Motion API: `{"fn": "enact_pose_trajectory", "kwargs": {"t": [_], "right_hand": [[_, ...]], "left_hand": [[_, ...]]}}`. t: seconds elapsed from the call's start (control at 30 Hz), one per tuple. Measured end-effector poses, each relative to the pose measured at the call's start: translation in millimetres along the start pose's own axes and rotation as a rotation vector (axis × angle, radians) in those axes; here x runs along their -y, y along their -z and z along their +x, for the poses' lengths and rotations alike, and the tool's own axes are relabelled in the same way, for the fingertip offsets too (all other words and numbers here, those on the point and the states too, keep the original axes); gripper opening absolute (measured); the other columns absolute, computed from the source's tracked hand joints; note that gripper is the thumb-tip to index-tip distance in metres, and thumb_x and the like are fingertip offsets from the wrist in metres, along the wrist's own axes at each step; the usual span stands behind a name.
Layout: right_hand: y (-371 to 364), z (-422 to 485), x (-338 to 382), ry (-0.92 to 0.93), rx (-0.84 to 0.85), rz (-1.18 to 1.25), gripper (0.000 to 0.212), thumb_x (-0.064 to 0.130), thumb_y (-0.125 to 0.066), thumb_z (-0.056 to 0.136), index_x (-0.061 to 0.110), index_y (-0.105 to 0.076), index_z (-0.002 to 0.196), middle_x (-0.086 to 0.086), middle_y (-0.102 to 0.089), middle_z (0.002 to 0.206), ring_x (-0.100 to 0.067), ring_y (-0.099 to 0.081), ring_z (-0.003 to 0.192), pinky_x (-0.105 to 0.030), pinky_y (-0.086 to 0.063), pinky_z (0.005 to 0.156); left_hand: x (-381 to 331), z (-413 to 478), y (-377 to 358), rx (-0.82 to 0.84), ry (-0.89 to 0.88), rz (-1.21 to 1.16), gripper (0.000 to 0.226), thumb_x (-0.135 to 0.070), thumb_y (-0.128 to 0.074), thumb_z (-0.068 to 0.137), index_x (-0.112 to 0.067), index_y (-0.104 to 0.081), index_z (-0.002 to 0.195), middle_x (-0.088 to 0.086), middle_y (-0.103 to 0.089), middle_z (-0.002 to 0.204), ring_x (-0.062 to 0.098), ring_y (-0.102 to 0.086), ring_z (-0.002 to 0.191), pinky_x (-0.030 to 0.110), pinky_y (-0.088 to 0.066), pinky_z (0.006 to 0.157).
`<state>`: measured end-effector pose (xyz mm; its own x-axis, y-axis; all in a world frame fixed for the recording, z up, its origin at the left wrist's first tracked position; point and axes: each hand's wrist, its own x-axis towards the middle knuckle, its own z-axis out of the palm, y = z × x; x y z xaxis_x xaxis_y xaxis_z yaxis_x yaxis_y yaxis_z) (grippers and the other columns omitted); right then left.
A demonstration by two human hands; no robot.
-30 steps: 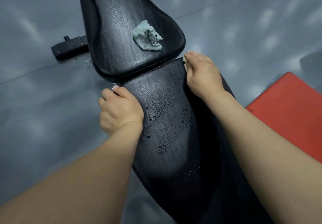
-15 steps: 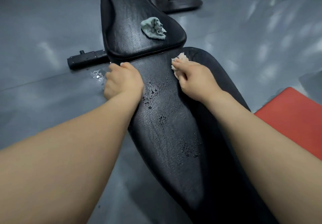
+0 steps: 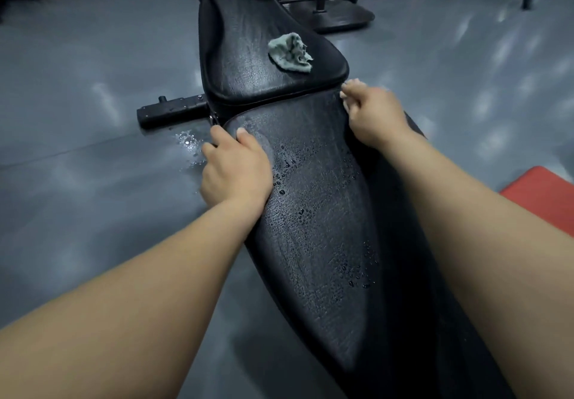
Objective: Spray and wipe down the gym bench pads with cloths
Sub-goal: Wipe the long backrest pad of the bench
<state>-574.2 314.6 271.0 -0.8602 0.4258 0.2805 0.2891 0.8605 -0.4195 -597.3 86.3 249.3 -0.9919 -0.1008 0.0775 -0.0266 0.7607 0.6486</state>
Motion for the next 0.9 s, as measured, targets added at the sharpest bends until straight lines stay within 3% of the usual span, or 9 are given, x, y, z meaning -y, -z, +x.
{"fn": "enact_pose_trajectory", "kwargs": {"t": [0.33, 0.53, 0.67, 0.77, 0.83, 0.9], "right_hand": [[-14, -23, 50, 0.366, 0.088, -0.002, 0.037, 0.013, -0.055, 0.102, 0.01, -0.062, 0.138, -0.005, -0.055, 0.149, -0.017, -0.044, 0.143, -0.019, -0.023, 0.118], [4, -1, 3, 0.101, 0.017, -0.03, 0.035, 0.024, -0.055, 0.104, 0.017, -0.064, 0.137, -0.004, -0.059, 0.144, -0.02, -0.051, 0.138, -0.029, -0.033, 0.119], [8, 5, -3, -0.07, 0.017, -0.162, 0.028, 0.026, -0.046, 0.102, 0.018, -0.067, 0.118, -0.012, -0.069, 0.126, -0.038, -0.06, 0.119, -0.042, -0.05, 0.097], [-3, 1, 30, 0.017, 0.027, -0.222, 0.02, 0.016, -0.046, 0.094, 0.013, -0.063, 0.106, -0.014, -0.069, 0.118, -0.041, -0.061, 0.11, -0.043, -0.052, 0.087], [-10, -3, 41, 0.162, 0.056, -0.187, 0.026, 0.013, -0.047, 0.096, 0.01, -0.065, 0.115, -0.01, -0.068, 0.126, -0.037, -0.06, 0.118, -0.046, -0.051, 0.095], [-9, -1, 38, 0.194, 0.06, -0.14, 0.03, 0.019, -0.048, 0.102, 0.01, -0.066, 0.125, -0.008, -0.065, 0.135, -0.031, -0.057, 0.128, -0.045, -0.047, 0.105]], "left_hand": [[1, 0, -2, -0.04, -0.033, -0.014, 0.044, -0.044, -0.028, 0.107, -0.011, -0.044, 0.132, 0.019, -0.052, 0.136, 0.047, -0.059, 0.114, 0.048, -0.043, 0.084], [4, 2, -4, -0.051, -0.057, -0.001, 0.044, -0.043, -0.028, 0.107, -0.01, -0.043, 0.133, 0.02, -0.053, 0.135, 0.046, -0.059, 0.114, 0.044, -0.036, 0.077], [5, 3, -6, -0.059, -0.059, 0.01, 0.045, -0.042, -0.027, 0.107, -0.01, -0.043, 0.134, 0.019, -0.053, 0.135, 0.046, -0.06, 0.112, 0.043, -0.031, 0.074], [5, 2, -7, -0.063, -0.062, 0.003, 0.045, -0.042, -0.027, 0.107, -0.01, -0.042, 0.135, 0.019, -0.052, 0.135, 0.046, -0.06, 0.112, 0.042, -0.031, 0.074], [5, 2, -7, -0.066, -0.064, -0.001, 0.044, -0.042, -0.028, 0.107, -0.01, -0.043, 0.135, 0.019, -0.052, 0.135, 0.046, -0.06, 0.112, 0.042, -0.031, 0.074], [6, 3, -7, -0.068, -0.064, 0.004, 0.044, -0.042, -0.028, 0.107, -0.011, -0.043, 0.134, 0.019, -0.052, 0.135, 0.046, -0.06, 0.113, 0.043, -0.031, 0.074]]}}
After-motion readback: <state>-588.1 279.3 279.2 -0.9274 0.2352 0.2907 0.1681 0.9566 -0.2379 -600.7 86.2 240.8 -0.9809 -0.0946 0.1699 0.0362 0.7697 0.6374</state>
